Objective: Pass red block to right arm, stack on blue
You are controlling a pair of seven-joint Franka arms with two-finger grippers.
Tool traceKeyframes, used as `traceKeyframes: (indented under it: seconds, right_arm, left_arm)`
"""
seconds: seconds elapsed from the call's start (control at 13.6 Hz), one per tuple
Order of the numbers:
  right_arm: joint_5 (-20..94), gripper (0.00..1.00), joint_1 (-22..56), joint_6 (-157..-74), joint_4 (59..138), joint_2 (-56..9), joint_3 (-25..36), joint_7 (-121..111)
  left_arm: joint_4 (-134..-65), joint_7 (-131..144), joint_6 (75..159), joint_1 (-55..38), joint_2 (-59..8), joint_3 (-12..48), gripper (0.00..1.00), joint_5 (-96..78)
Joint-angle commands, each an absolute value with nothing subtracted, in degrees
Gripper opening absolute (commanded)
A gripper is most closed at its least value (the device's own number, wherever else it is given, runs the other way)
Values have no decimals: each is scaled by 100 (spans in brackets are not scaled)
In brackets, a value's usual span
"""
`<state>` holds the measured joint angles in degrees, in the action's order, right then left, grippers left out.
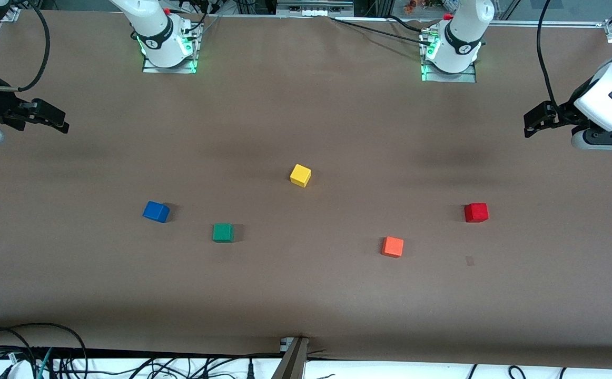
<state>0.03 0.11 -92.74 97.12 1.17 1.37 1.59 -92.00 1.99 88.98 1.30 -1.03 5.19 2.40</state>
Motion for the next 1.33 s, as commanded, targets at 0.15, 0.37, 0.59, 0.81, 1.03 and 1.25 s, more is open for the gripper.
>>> traceKeyframes:
  seconds: [0.15,0.37,0.59,0.81,1.03,1.25]
  right_arm:
    - [105,100,-26,-9211,9677,132,123,193]
    - [105,100,-35,-9211,9677,132,123,193]
    - [105,100,-35,-9211,9677,132,123,193]
    - [105,100,-26,-9220,9677,132,123,193]
    - [105,100,-26,-9211,9677,132,123,193]
    - [105,100,-35,-9220,9677,132,123,193]
  left_arm:
    - [-9360,237,8991,123,35,483,100,167]
    - [-9352,237,9000,141,9,457,100,158]
    - [-9352,237,8991,141,9,457,100,158]
    - [-9360,368,8991,141,9,448,100,158]
    - [-9360,536,8982,141,0,439,100,158]
    - [-9369,536,8982,141,-9,439,100,167]
